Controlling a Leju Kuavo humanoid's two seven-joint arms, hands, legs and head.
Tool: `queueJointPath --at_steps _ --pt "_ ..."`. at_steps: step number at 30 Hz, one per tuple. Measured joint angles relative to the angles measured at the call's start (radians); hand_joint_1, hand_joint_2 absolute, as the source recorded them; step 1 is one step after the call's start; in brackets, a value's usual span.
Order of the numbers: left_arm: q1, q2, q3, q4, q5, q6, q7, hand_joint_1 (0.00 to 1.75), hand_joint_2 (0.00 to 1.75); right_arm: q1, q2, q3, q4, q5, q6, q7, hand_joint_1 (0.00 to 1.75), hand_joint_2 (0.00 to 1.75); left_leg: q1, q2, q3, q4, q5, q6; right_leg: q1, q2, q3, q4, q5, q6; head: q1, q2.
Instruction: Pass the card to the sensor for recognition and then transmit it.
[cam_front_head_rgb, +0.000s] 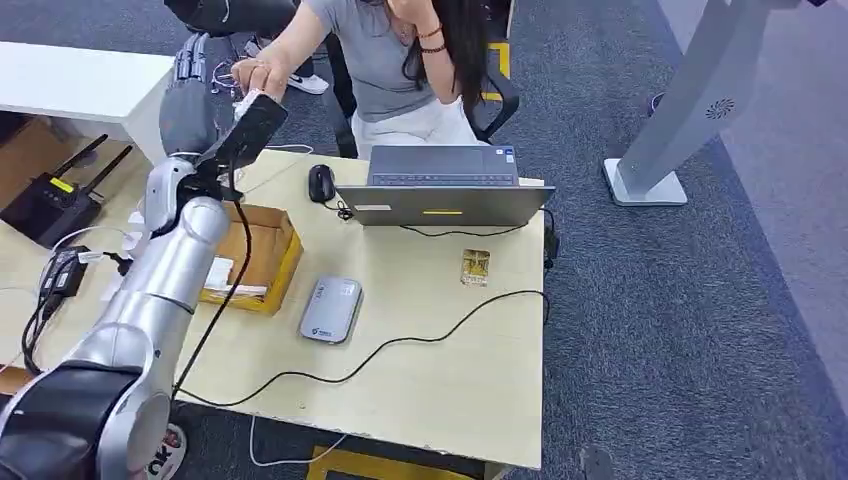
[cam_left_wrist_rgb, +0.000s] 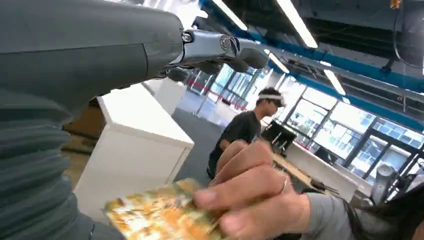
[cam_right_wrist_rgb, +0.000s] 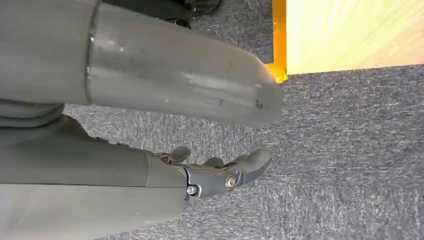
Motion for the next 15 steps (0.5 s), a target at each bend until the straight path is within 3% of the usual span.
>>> queueJointPath --at_steps 7,12,13,15 --pt "-0.102 0.026 -0.083 0.104 -0.179 0.057 0.061 0.00 1.75 -0.009 0.003 0.013 0.001 0.024 0.007 0.015 0.00 0.00 0.000 0.000 0.000 0.000 0.000 0.000 0.000 0.000 0.000 0.000 0.000 0.000 0.001 0.000" --pt "-0.103 0.026 -0.083 0.104 -0.179 0.057 0.061 0.00 1.75 -0.010 0.003 0.013 0.001 0.024 0.007 0.015 0.00 0.00 0.000 0.000 0.000 0.000 0.000 0.000 0.000 0.000 0.000 0.000 0.000 0.000 0.001 0.000" --pt "-0.103 0.026 -0.083 0.104 -0.179 0.057 0.061 1.75 1.75 -0.010 0.003 0.013 0.001 0.024 0.007 0.015 0.00 0.00 0.000 0.000 0.000 0.000 0.000 0.000 0.000 0.000 0.000 0.000 0.000 0.000 0.001 0.000" --pt "-0.103 0.026 -0.083 0.104 -0.179 0.057 0.061 1.75 1.75 -0.010 0.003 0.013 0.001 0.024 0.007 0.015 0.00 0.00 0.000 0.000 0.000 0.000 0.000 0.000 0.000 0.000 0.000 0.000 0.000 0.000 0.001 0.000"
